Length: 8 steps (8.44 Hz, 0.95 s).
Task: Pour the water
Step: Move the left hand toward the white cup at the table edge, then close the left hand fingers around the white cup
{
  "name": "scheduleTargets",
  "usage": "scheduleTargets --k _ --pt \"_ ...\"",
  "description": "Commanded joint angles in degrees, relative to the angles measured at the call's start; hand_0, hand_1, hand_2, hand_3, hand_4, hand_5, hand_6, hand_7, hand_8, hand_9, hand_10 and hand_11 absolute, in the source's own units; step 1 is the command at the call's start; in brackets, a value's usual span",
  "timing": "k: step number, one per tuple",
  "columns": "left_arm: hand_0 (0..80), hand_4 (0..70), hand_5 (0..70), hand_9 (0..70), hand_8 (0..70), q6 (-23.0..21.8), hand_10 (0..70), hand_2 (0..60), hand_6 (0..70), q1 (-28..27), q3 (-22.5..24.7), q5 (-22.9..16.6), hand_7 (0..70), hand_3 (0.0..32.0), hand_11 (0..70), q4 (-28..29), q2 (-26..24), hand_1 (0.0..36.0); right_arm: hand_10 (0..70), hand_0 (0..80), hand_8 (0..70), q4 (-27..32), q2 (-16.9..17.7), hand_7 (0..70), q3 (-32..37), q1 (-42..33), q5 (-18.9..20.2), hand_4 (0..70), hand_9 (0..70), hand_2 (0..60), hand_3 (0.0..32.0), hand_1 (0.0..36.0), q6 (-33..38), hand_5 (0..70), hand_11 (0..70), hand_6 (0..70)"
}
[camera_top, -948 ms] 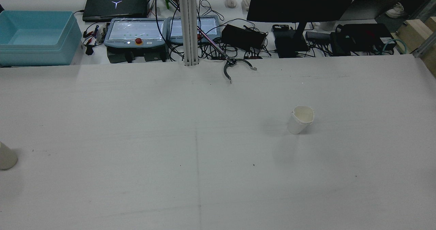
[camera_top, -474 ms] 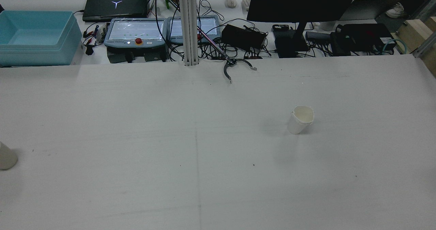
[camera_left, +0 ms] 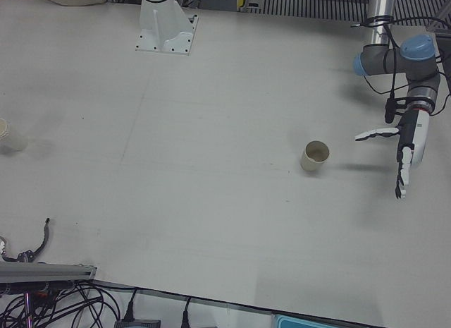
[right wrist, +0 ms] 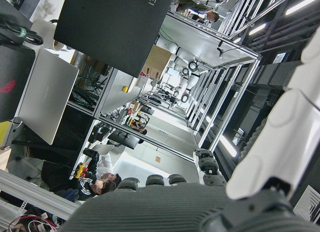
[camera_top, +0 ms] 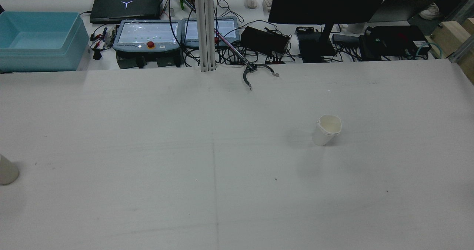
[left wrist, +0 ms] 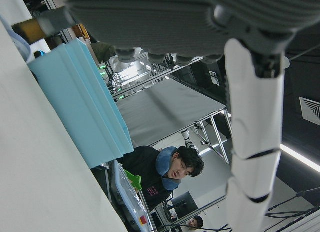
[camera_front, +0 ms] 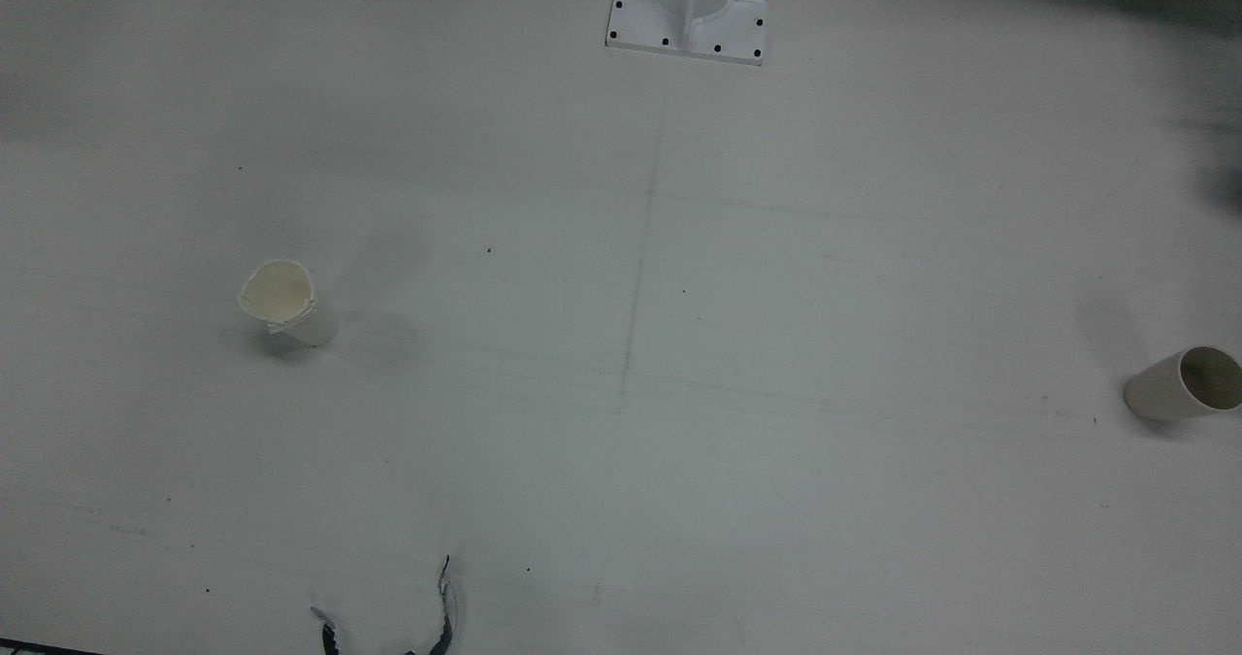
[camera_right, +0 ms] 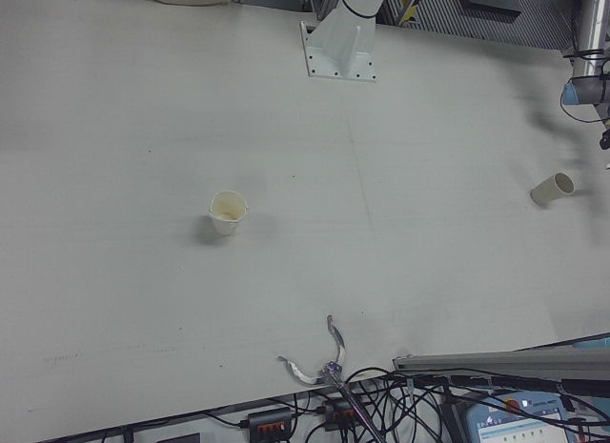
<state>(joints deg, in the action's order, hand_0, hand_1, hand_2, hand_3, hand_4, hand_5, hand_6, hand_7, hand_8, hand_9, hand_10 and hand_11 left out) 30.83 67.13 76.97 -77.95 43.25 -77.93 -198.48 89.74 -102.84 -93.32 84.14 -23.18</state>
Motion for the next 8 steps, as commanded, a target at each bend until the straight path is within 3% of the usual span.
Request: scheduleTargets --k 1,2,3,5,6,7,8 --pt "57.5 0.0 0.0 1.2 1.1 0.5 0.2 10.7 0.0 -9.3 4.5 1.3 0.0 7.4 3.2 -11.0 -9.7 25.7 0.0 46.0 0.0 0.1 0.0 0.9 0.4 0.2 0.0 6.3 0.0 1.8 0.0 8.7 0.2 1.9 0.0 0.0" --pt "57.3 0.0 0.0 1.2 1.2 0.6 0.0 9.5 0.0 -10.0 3.6 5.4 0.0 8.0 2.8 -10.0 -8.1 25.3 0.0 46.1 0.0 0.1 0.0 0.6 0.4 0.2 0.0 6.3 0.0 1.8 0.0 8.6 0.2 1.8 0.0 0.0" --pt "59.0 0.0 0.0 1.3 1.3 0.1 0.0 9.1 0.0 -9.9 4.7 6.7 0.0 7.8 3.1 -7.4 -3.8 26.4 0.0 45.9 0.0 0.1 -0.1 0.7 0.4 0.3 0.0 6.4 0.0 2.2 0.0 8.6 0.2 1.9 0.0 0.0" --pt "59.1 0.0 0.0 1.5 1.4 0.5 0.0 9.4 0.0 -9.4 11.9 7.4 0.0 8.0 2.5 -5.8 5.9 26.5 0.0 46.0 0.0 0.1 -0.1 1.0 0.4 0.5 0.0 6.5 0.0 2.4 0.0 8.8 0.1 1.8 0.0 0.0" --pt "57.7 0.0 0.0 1.5 1.2 1.6 0.0 9.2 0.0 -9.4 12.8 10.6 0.0 8.4 1.6 -1.7 11.1 25.5 0.0 45.9 0.0 0.0 0.0 1.1 0.4 0.6 0.0 6.5 0.0 2.4 0.0 8.8 0.1 2.2 0.0 0.0" --pt "57.2 0.0 0.0 1.8 1.4 6.1 0.0 8.8 0.0 -9.5 12.9 10.5 0.0 8.4 1.1 4.2 13.8 25.0 0.0 45.9 0.0 0.1 -0.1 1.1 0.6 0.5 0.0 6.5 0.0 2.5 0.2 8.8 0.1 2.2 0.0 0.0" --pt "57.5 0.0 0.0 1.9 1.4 8.7 0.0 8.9 0.0 -10.1 12.9 8.1 0.0 8.4 1.1 6.5 13.9 25.0 0.0 45.9 0.0 0.1 -0.1 1.1 0.9 0.4 0.0 6.5 0.0 2.3 0.2 8.6 0.1 2.8 0.0 0.0"
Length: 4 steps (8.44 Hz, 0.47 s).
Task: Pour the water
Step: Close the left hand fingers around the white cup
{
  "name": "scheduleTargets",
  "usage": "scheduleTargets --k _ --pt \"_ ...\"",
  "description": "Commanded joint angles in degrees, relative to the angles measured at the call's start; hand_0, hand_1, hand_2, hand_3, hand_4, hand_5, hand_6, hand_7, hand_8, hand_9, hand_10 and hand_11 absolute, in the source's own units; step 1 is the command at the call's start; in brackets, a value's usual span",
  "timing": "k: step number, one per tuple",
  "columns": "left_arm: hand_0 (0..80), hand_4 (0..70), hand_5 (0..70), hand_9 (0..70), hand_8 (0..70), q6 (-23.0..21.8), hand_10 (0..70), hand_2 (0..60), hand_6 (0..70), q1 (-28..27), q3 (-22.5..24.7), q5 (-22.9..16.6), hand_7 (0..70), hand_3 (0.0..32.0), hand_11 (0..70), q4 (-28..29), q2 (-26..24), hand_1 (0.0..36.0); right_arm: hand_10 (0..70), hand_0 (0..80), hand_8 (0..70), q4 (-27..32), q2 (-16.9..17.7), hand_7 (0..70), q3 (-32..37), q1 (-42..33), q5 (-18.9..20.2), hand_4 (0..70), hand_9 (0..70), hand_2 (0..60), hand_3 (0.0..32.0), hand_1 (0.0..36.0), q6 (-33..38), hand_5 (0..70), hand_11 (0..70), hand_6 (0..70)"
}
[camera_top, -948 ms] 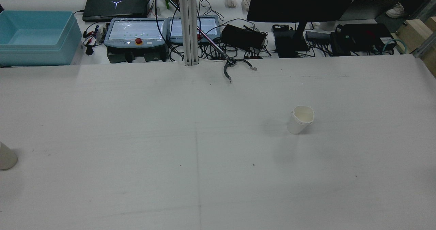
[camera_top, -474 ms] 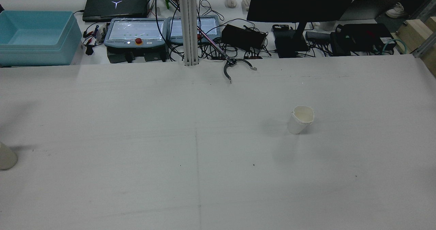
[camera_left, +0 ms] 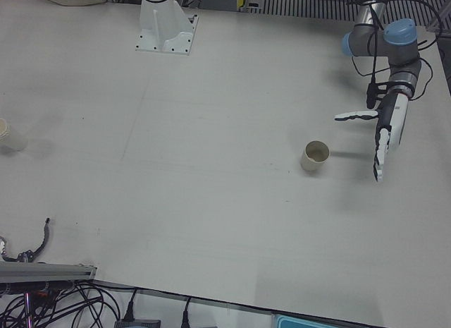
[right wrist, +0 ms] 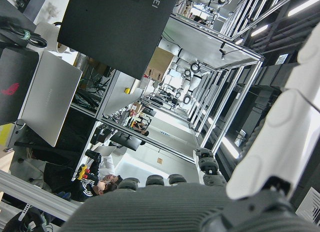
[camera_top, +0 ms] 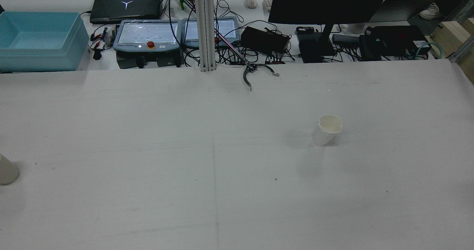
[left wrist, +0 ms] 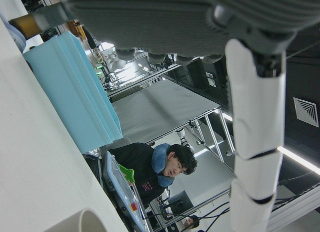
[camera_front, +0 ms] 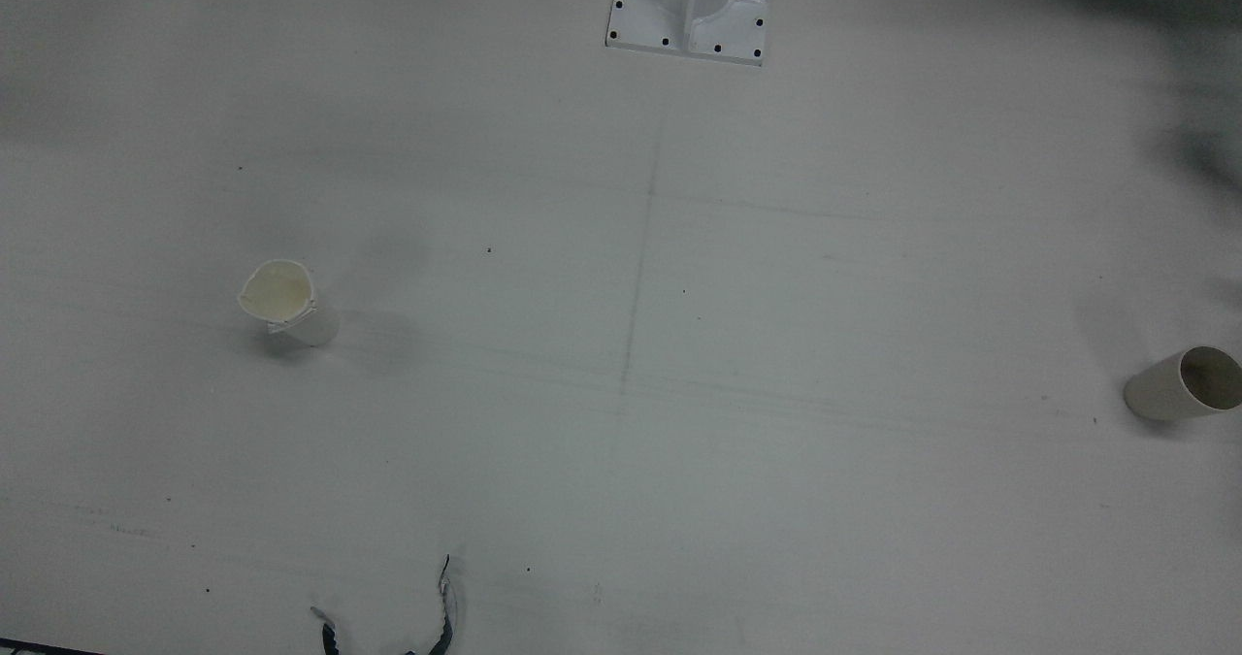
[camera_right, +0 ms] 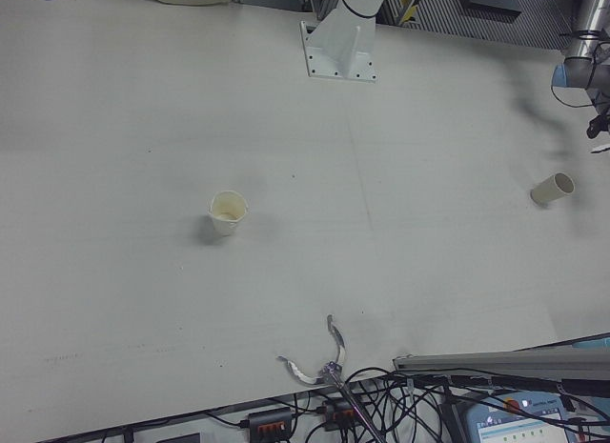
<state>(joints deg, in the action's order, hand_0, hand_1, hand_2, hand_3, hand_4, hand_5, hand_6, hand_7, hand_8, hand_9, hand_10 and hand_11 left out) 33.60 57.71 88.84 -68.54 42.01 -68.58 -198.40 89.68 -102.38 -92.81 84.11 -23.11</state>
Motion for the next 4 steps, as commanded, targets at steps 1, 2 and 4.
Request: scheduleTargets --k 1,2,4 --pt "57.1 0.0 0.0 1.9 1.4 7.1 0.0 9.1 0.0 -1.6 1.0 -2.1 0.5 8.0 1.4 7.8 4.3 24.8 0.0 46.0 0.0 -0.1 0.0 1.1 0.6 -0.1 0.0 6.5 0.0 2.6 0.2 8.8 0.1 2.3 0.0 0.0" --pt "54.3 0.0 0.0 2.0 1.3 7.6 0.0 7.3 0.0 -2.9 -0.8 -2.1 0.2 7.4 1.7 7.0 1.8 22.2 0.0 45.9 0.0 0.0 0.1 0.8 0.9 -0.4 0.0 6.3 0.0 2.5 0.2 8.8 0.2 2.2 0.1 0.0" --pt "54.3 0.0 0.0 1.7 1.2 7.6 0.0 7.6 0.0 -10.4 -4.5 -0.2 0.5 7.8 1.6 5.9 -4.4 22.4 0.0 45.9 0.0 0.0 0.0 0.9 1.0 -0.5 0.0 6.4 0.0 2.0 0.2 8.6 0.3 2.2 0.0 0.0"
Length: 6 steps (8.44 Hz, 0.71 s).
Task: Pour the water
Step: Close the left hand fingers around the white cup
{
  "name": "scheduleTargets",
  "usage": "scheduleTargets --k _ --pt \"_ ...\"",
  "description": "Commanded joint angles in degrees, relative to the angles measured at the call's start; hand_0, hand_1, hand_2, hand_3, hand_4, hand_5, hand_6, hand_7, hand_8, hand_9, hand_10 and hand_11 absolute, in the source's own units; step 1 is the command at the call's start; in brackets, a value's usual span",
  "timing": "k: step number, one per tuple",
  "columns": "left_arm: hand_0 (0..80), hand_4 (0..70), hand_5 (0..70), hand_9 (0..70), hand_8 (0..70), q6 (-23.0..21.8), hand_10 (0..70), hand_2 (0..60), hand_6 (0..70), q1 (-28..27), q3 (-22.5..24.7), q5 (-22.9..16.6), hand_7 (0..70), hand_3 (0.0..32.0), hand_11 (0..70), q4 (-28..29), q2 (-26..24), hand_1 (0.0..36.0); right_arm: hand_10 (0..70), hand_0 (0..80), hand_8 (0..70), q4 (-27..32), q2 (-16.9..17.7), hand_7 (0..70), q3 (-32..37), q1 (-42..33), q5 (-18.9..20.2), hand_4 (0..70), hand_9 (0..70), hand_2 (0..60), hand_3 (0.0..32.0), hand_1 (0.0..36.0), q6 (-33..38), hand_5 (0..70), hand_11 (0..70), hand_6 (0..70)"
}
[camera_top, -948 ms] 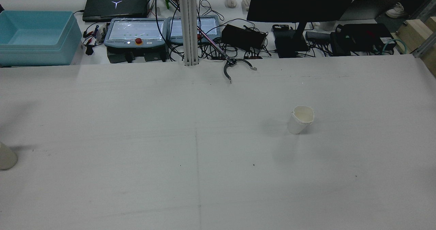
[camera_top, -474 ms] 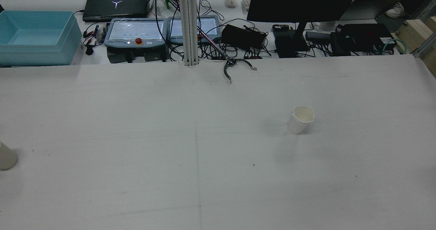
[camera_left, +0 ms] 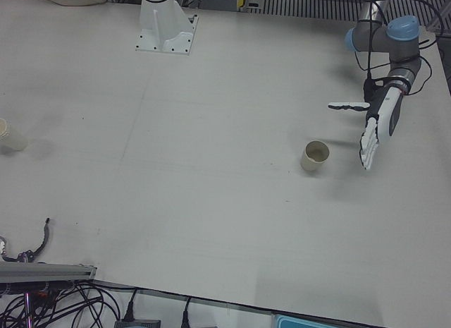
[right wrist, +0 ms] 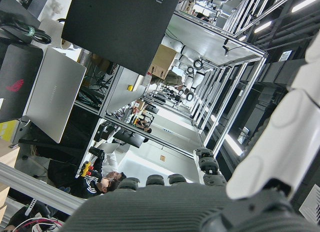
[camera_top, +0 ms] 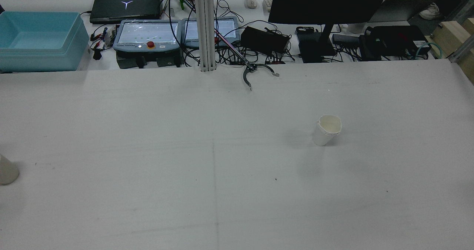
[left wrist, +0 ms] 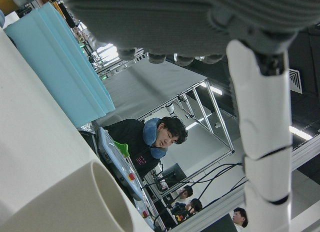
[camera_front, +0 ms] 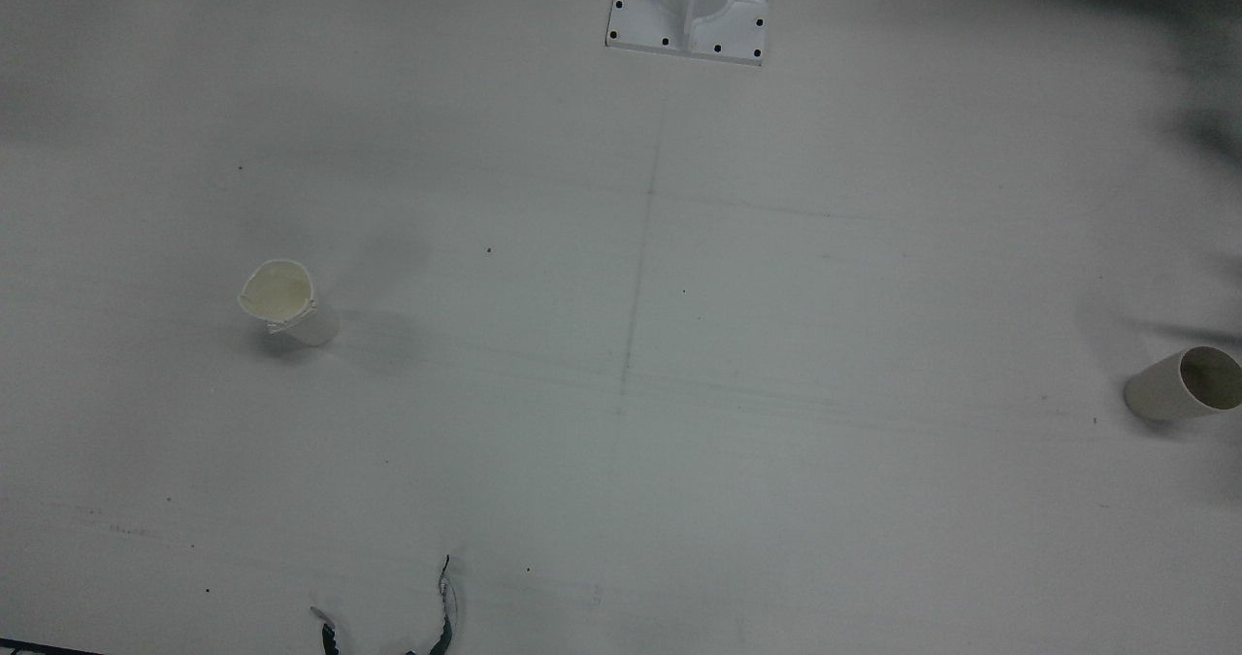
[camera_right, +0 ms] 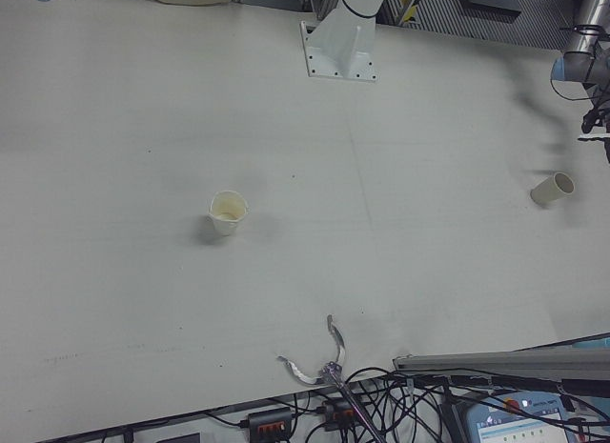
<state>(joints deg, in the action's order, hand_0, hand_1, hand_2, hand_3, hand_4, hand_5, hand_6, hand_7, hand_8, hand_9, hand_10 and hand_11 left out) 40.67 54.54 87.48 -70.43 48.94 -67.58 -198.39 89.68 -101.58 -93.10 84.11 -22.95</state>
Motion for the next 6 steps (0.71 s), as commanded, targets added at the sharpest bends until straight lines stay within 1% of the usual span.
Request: scheduleTargets --k 1,2,3,4,5,6 --pt "54.1 0.0 0.0 1.7 1.3 0.0 0.0 7.1 0.0 -9.5 -4.4 4.9 0.1 7.6 1.6 -1.0 -6.1 22.1 0.0 46.0 0.0 0.0 0.1 1.0 0.2 -0.3 0.0 6.3 0.0 2.3 0.4 8.6 0.1 2.8 0.1 0.0" --pt "54.9 0.0 0.0 2.1 1.5 -0.8 0.0 7.4 0.0 -9.7 -6.2 5.3 0.5 7.4 2.1 -0.9 -6.1 22.7 0.0 46.0 0.0 0.1 0.0 0.9 0.2 -0.2 0.0 6.4 0.0 2.4 0.2 8.7 0.0 2.5 0.1 0.0" --pt "55.9 0.0 0.0 2.1 1.6 -4.3 0.0 8.3 0.0 -9.6 -7.5 5.5 0.8 6.8 2.6 -2.3 -6.1 23.9 0.0 45.9 0.0 0.2 0.0 1.1 0.2 -0.2 0.0 6.5 0.0 2.5 0.4 8.8 -0.1 2.3 0.1 0.0" --pt "57.6 0.0 0.0 2.1 1.6 -8.1 0.0 9.4 0.0 -9.3 -6.6 5.8 1.0 6.8 2.6 -5.1 -6.1 25.5 0.0 45.9 0.0 0.2 0.0 1.3 0.3 -0.1 0.0 6.7 0.0 3.0 0.0 8.8 -0.2 2.2 0.1 0.2" --pt "57.5 0.0 0.0 2.0 1.5 -8.5 0.0 9.6 0.0 -9.1 -6.9 6.7 1.2 6.8 2.5 -6.2 -6.2 25.4 0.0 45.9 0.0 0.1 0.0 1.2 0.4 0.1 0.0 6.6 0.0 3.2 0.2 8.9 -0.2 2.6 0.1 0.2" --pt "55.3 0.0 0.0 2.0 1.4 -8.0 0.0 8.9 0.0 -9.0 -9.1 7.2 0.4 7.8 2.1 -6.5 -9.6 23.5 0.0 46.0 0.0 0.1 0.0 1.3 0.4 0.1 0.0 6.7 0.0 3.0 0.0 8.8 -0.2 2.5 0.1 0.2"
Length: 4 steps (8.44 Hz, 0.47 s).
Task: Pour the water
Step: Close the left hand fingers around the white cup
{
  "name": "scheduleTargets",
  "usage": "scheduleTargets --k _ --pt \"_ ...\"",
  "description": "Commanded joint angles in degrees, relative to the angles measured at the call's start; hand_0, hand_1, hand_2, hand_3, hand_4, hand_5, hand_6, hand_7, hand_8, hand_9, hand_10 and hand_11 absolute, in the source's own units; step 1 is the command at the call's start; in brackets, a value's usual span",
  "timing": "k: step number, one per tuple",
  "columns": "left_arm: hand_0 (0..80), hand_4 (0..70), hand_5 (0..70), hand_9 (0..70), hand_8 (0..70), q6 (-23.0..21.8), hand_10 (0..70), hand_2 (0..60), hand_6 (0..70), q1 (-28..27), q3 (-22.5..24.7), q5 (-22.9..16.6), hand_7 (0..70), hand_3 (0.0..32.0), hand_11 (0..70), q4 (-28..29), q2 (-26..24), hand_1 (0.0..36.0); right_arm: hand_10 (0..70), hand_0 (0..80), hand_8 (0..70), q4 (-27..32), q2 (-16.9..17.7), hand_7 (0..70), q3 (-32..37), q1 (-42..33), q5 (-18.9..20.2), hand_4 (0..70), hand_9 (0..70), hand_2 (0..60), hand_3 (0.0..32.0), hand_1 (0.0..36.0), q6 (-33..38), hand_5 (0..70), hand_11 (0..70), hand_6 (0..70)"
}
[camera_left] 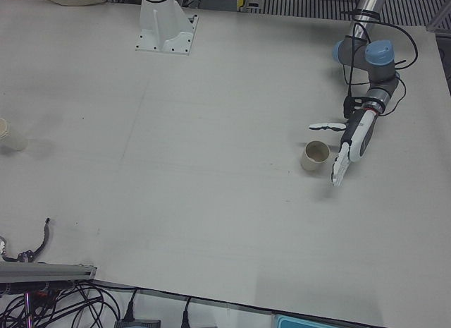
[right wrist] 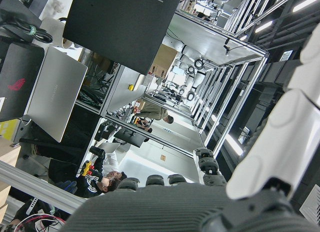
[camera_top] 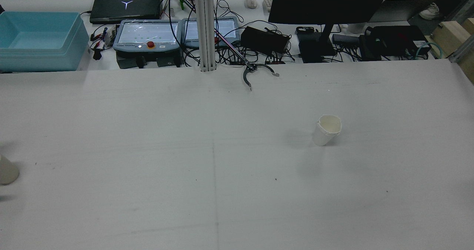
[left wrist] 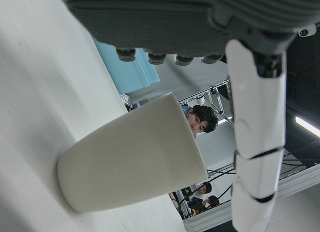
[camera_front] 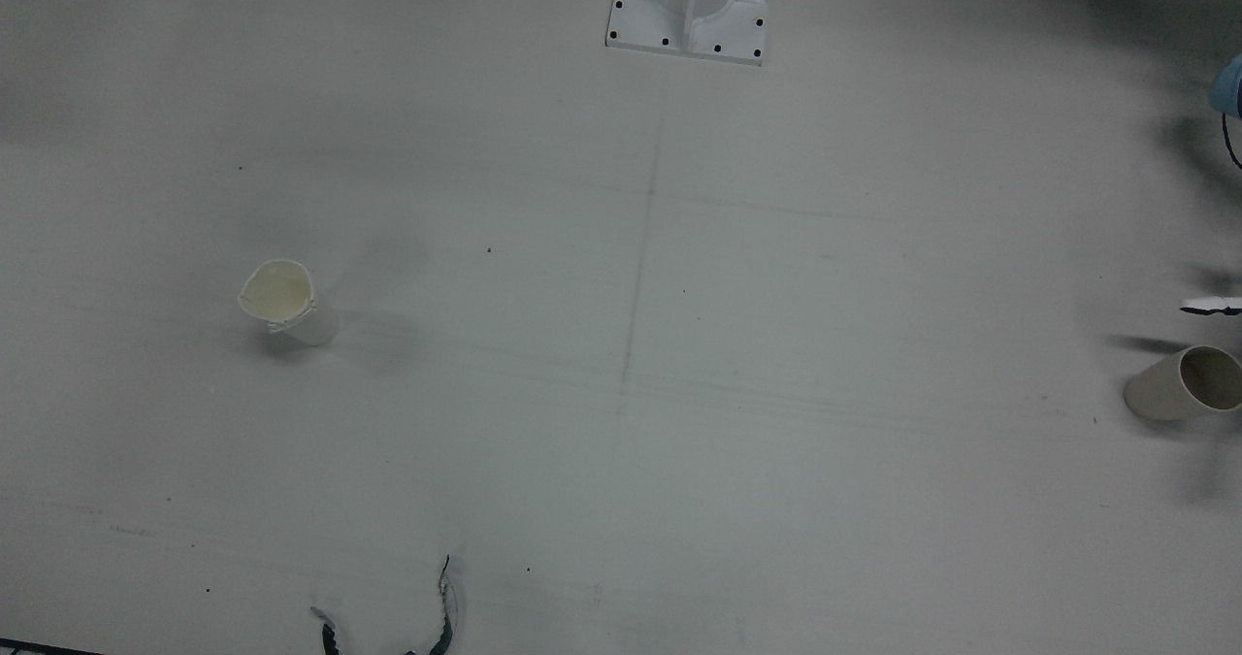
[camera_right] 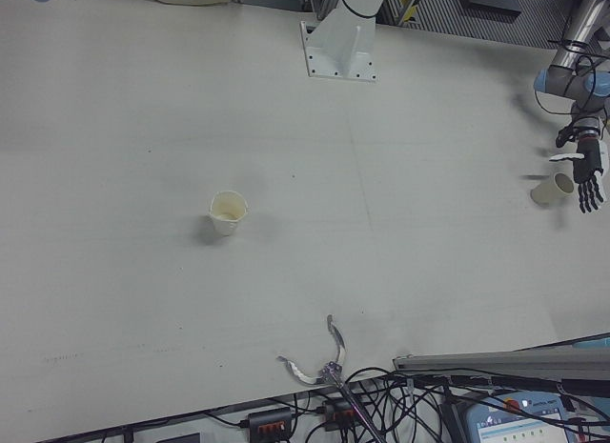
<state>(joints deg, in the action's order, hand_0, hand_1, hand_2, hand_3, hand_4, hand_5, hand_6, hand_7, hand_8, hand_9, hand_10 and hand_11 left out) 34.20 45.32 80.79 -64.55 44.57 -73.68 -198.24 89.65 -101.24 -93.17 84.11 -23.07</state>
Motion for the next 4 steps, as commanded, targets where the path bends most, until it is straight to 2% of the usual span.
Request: scheduleTargets --k 1,2,4 --pt "54.1 0.0 0.0 1.6 1.2 0.8 0.0 7.9 0.0 0.0 -5.4 2.8 0.0 8.6 1.6 1.4 -5.6 22.4 0.0 46.0 0.0 0.0 0.0 1.5 0.1 0.1 0.0 6.7 0.0 2.6 0.2 8.7 0.0 2.8 0.2 0.2" --pt "55.4 0.0 0.0 1.4 1.1 4.3 0.0 7.3 0.0 -0.5 -5.5 3.5 0.0 8.6 1.1 5.4 -5.6 23.2 0.0 45.8 0.0 0.0 0.0 1.3 0.1 -0.1 0.0 6.5 0.0 2.6 0.0 8.6 0.1 2.7 0.2 0.1" --pt "57.2 0.0 0.0 1.9 1.5 3.9 0.0 8.8 0.0 -0.5 -5.5 3.5 0.3 8.2 1.9 6.8 -5.2 24.8 0.0 46.0 0.0 0.0 0.0 1.7 0.1 -0.1 0.0 6.6 0.0 2.8 0.4 8.7 0.0 3.2 0.1 0.3"
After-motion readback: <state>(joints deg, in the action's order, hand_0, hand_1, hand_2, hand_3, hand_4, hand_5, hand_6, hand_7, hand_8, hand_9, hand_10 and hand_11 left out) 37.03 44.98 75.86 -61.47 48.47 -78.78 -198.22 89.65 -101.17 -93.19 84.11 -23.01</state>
